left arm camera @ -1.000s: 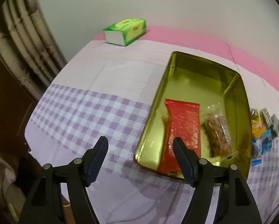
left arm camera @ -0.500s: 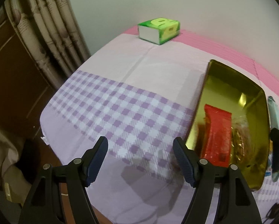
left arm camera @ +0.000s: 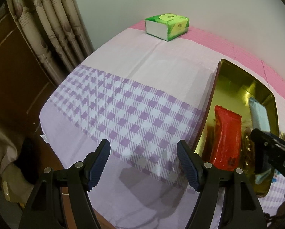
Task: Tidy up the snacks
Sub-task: 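Carry the blue-and-teal pack into the tin with the right tool and open it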
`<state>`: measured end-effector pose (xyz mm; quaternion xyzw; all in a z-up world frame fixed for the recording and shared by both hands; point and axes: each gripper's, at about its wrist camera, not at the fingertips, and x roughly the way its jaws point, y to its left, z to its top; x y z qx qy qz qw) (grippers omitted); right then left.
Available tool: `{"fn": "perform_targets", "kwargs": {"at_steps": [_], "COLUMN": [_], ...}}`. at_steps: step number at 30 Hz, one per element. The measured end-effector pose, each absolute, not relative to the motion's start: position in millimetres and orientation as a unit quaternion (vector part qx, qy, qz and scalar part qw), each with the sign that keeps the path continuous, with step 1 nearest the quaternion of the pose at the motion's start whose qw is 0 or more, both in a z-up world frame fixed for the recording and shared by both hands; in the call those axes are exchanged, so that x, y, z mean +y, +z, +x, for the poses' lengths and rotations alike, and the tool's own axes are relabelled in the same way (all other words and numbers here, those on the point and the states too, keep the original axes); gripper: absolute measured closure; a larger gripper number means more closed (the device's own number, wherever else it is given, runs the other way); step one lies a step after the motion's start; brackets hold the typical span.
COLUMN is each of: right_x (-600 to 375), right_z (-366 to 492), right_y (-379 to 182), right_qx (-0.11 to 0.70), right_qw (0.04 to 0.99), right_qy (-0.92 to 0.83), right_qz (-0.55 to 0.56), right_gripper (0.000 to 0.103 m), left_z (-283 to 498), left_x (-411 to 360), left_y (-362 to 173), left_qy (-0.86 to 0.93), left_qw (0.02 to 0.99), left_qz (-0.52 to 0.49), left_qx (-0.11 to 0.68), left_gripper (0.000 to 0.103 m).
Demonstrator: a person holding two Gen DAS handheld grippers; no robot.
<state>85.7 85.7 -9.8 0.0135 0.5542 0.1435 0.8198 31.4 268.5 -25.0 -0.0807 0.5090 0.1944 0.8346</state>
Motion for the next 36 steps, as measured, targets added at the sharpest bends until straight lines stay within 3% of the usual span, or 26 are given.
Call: {"fn": "perform_targets", "kwargs": {"at_steps": [26, 31, 36], "right_x": [93.5, 91.5, 87.8], "right_z": [83.4, 78.8, 72.9], "right_y": [-29.5, -24.4, -9.7], "right_qx": [0.562, 0.556, 0.539], "right_qw": [0.814, 0.817, 0.827], "right_qy": [0.144, 0.153, 0.16], "right_qz": [-0.02, -0.013, -0.021], "right_gripper": [0.053, 0.043, 0.042], "left_z": [31.7, 32.9, 33.5], "left_x": [269.3, 267.7, 266.4], "left_y": [-26.2, -25.2, -25.1], "left_qy": [0.197, 0.196, 0.196], "left_qw": [0.832, 0.832, 0.834], "left_qz": [-0.086, -0.081, -0.079], "left_qx": [0.512, 0.512, 0.51], "left_gripper": [0.03, 0.03, 0.03]}}
